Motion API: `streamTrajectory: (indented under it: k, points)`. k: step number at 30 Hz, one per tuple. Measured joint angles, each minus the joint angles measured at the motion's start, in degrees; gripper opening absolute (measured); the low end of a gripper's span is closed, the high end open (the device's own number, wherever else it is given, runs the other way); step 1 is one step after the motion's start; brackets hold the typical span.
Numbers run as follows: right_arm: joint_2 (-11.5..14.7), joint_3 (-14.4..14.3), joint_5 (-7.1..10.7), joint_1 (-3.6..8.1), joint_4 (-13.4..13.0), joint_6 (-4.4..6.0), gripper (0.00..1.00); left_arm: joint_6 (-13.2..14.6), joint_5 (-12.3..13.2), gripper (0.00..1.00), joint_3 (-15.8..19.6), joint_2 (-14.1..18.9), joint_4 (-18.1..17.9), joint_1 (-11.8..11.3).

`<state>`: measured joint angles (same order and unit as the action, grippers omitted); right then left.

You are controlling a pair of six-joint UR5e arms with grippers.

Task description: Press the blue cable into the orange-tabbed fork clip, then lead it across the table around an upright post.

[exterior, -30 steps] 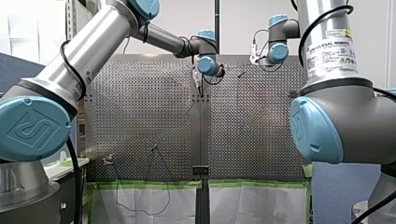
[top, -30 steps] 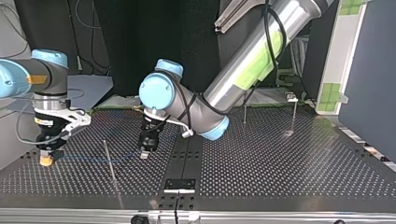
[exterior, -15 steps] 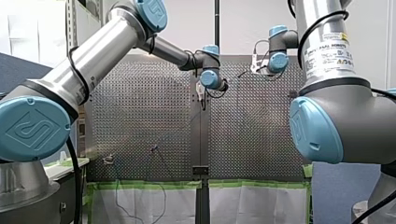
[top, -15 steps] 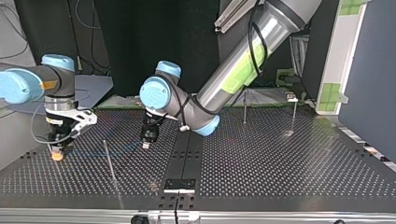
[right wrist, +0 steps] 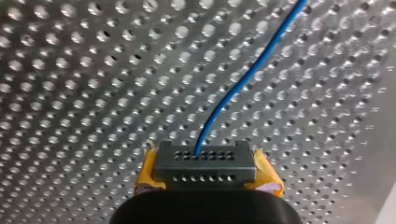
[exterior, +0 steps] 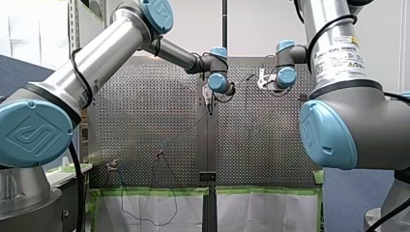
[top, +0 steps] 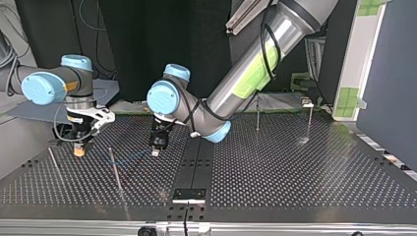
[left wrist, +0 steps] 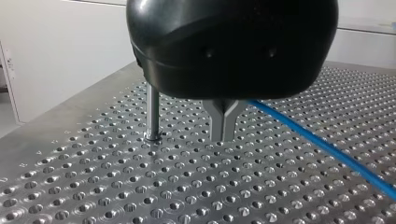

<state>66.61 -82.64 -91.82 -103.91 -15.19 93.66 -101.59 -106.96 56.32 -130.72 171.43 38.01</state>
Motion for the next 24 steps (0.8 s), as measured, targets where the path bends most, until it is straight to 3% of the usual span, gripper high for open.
streamTrajectory:
  k: [7,9,10,11,12,13,15,16,18,24]
  points:
    - [-0.28,-2.91,0.02,-0.43,-3.21,0.70,0.00,0.02,-0.25,0.00,0.00,0.00,0.36,-0.01]
    - [-0.53,-3.22,0.04,-0.61,-3.58,0.72,0.00,0.09,-0.24,0.18,0.00,0.00,0.54,-0.01]
    - [-0.73,-3.32,0.06,-0.70,-3.66,0.70,0.00,0.13,-0.25,0.18,0.00,0.00,0.62,-0.01]
    - [-1.13,-3.40,0.07,-0.85,-3.70,0.65,0.00,0.16,-0.25,0.30,0.00,0.00,0.70,-0.01]
    - [-1.52,-3.43,0.07,-0.95,-3.71,0.61,0.00,0.20,-0.26,0.55,0.00,0.00,0.80,-0.01]
    - [-1.91,-3.46,0.07,-1.04,-3.71,0.57,0.00,0.22,-0.27,0.55,0.00,0.00,0.89,-0.03]
    - [-2.56,-3.50,0.03,-1.25,-3.71,0.53,0.00,0.30,-0.33,0.83,0.00,0.01,1.16,-0.05]
    - [-2.72,-3.51,-0.01,-1.32,-3.72,0.52,0.00,0.34,-0.40,0.83,0.00,0.01,1.28,-0.04]
    - [-2.96,-3.51,-0.07,-1.48,-3.72,0.49,0.00,0.36,-0.67,1.00,0.00,0.00,1.51,-0.04]
    - [-3.32,-3.56,-0.17,-1.67,-3.80,0.38,0.00,0.49,-0.47,1.00,0.00,0.02,1.81,-0.01]
